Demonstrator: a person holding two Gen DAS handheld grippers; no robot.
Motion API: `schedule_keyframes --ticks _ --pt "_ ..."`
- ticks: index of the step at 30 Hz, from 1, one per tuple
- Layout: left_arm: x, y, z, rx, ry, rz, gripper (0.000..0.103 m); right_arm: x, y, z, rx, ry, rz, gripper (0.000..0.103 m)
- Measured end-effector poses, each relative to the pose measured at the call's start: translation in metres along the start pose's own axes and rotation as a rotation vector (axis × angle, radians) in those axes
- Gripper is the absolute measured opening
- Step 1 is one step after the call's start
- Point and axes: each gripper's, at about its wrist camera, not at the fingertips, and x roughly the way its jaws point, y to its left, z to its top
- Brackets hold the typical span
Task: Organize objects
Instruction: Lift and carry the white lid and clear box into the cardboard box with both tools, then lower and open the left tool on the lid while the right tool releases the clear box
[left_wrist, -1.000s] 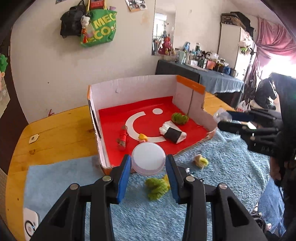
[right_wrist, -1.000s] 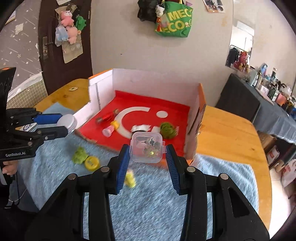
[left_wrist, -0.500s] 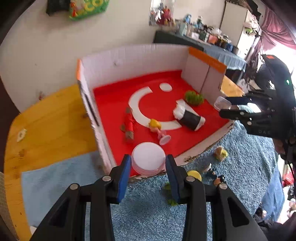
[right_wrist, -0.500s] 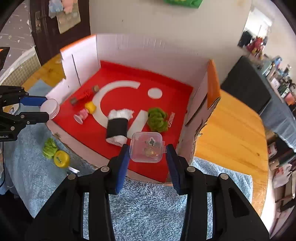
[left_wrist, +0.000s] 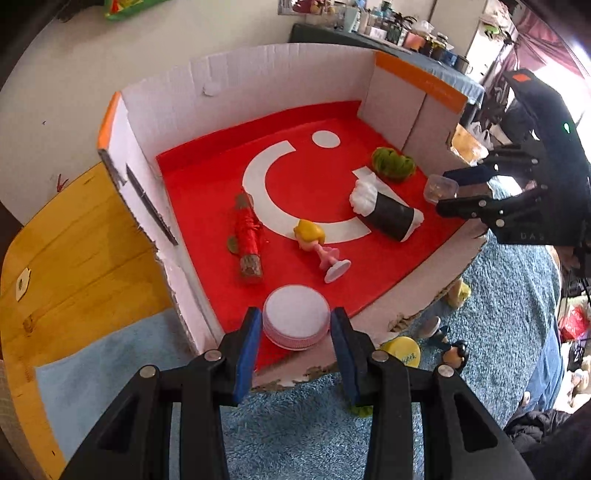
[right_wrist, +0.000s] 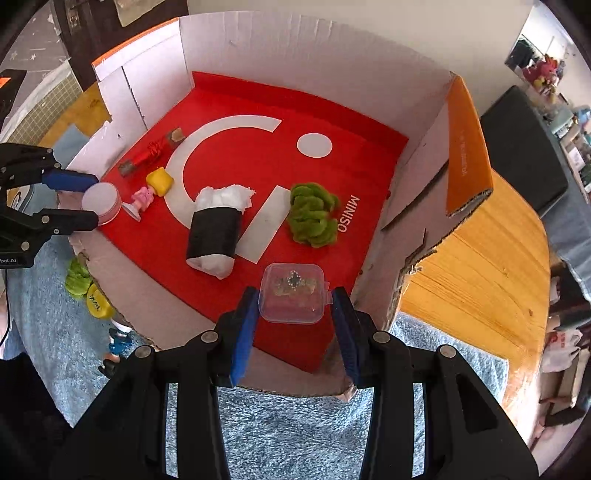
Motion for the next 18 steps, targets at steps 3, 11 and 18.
schedule_keyframes --ticks 3,11,18 --pt "0.001 0.000 0.000 0.015 0.011 0.003 0.041 0.001 0.002 -0.001 -0.022 0.015 -0.002 0.039" --pt "0.001 -0.001 0.002 0.032 0.016 0.014 0.041 0.000 0.006 -0.007 -0.040 0.022 -0.009 0.039" --pt "0.002 -0.003 0.002 0.048 0.027 0.024 0.041 0.002 0.011 -0.010 -0.069 0.052 -0.030 0.039"
